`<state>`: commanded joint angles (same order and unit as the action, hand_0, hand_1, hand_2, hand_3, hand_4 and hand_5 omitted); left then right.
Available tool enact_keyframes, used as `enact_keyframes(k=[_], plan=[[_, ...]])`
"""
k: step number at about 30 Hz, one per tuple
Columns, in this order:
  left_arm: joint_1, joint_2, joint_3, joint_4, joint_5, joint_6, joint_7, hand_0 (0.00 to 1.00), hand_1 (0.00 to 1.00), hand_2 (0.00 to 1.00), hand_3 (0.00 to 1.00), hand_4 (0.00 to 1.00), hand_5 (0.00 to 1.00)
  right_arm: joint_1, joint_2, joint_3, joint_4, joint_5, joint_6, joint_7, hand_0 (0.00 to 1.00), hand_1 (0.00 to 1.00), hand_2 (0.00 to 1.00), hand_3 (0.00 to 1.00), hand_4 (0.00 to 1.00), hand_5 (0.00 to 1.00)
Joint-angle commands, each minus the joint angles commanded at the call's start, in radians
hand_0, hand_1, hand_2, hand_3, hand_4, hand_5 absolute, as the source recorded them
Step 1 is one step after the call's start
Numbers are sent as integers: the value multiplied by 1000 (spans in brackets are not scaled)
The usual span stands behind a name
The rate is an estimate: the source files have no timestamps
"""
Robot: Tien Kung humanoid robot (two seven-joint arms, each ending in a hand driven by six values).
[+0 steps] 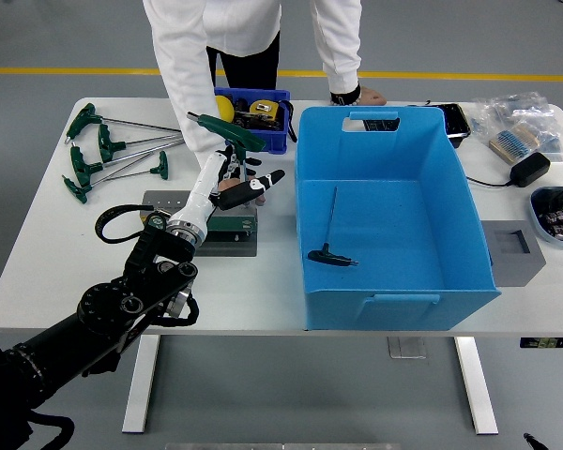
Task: Lift tool from toolbox,place it in box,lift tool from toolbox,place it in box
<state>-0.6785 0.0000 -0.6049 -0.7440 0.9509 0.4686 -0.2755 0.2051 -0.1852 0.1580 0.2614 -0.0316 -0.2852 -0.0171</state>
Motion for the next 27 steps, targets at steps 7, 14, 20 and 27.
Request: enact_keyframes(k=[7,14,20,27], plan=[[-15,0,17,19,-17,4,-8,615,585,640,724,998,477,2,0,-1,1,1,0,0,648,638,707,558,802,749],[-34,0,25,55,-74,36,-21,565,506,577,666,998,458,8,0,-1,3,-4,0,0,648,637,707,558,802,749],[-45,0,28,72,-124,74,-35,482,370,420,514,998,395,13,-2,-8,7,-4,1,2,647,639,709,558,802,749],[-43,0,40,81,-172,63,-32,386,264,334,379,998,281,14,-2,-9,10,-6,2,2,648,640,708,558,804,750]])
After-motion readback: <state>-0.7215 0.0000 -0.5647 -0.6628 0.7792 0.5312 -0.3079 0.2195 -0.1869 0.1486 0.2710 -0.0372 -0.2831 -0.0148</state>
